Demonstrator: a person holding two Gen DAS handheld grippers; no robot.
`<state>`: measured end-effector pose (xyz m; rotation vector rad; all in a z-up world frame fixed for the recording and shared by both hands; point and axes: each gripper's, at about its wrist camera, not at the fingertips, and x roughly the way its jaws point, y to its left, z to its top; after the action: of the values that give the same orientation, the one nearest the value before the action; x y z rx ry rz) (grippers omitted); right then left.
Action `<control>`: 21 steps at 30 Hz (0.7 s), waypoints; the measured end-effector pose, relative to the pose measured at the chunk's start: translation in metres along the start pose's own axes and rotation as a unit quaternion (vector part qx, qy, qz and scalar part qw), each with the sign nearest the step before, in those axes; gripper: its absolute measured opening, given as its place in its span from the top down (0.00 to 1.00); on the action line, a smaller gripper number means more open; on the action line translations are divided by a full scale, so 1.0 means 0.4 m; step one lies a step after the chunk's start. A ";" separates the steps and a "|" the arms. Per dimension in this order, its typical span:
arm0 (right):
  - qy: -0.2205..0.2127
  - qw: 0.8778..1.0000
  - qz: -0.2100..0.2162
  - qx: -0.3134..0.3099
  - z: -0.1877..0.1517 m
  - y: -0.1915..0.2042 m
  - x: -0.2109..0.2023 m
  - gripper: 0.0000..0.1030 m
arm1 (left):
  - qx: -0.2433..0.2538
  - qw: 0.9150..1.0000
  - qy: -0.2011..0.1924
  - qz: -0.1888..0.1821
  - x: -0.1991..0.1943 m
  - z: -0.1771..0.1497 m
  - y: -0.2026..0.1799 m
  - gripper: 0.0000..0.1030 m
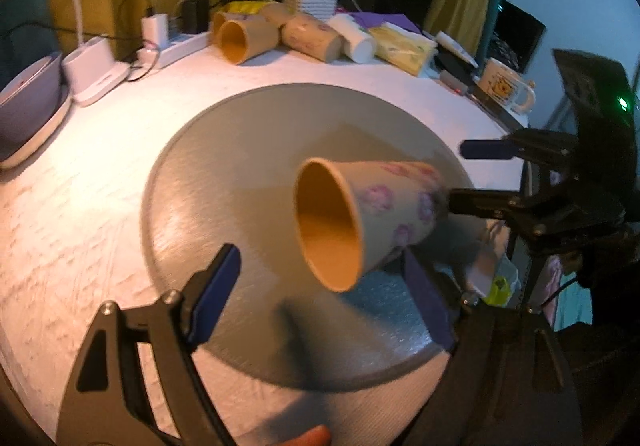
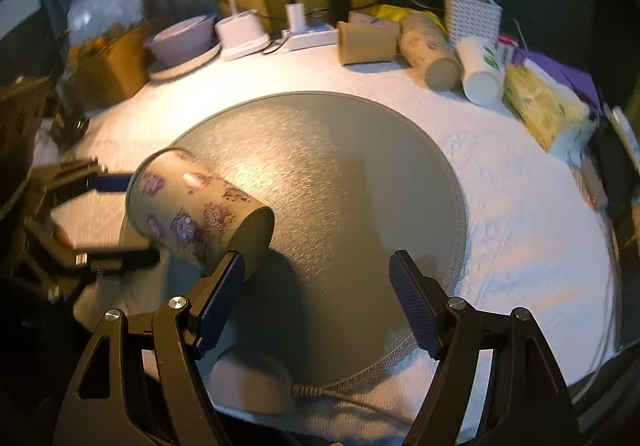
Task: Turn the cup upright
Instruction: 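Lift the held cup and carry it over the grey mat, then rotate the right gripper to turn the cup opening upward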
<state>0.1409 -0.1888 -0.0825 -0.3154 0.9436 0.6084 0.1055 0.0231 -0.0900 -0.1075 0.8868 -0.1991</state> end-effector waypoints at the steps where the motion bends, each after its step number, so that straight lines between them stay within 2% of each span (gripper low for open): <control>1: 0.000 1.000 -0.001 -0.008 0.001 0.004 -0.006 0.25 | -0.006 1.000 -0.003 0.002 -0.005 -0.002 0.008 0.19; 10: -0.006 0.996 0.008 -0.086 0.055 0.078 -0.033 0.25 | -0.049 0.999 -0.021 0.011 -0.028 -0.027 0.090 0.19; 17: 0.011 0.986 0.013 -0.168 0.115 0.166 0.018 0.25 | -0.082 0.996 -0.045 0.011 -0.051 -0.033 0.147 0.19; 21: 0.047 0.977 0.010 -0.209 0.145 0.207 0.072 0.25 | -0.100 0.993 -0.056 0.015 -0.060 -0.044 0.176 0.19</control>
<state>0.1408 -0.0843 -0.0733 -0.7160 0.9043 0.8164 0.0858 0.0969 -0.0952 -0.2890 0.7949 -0.0750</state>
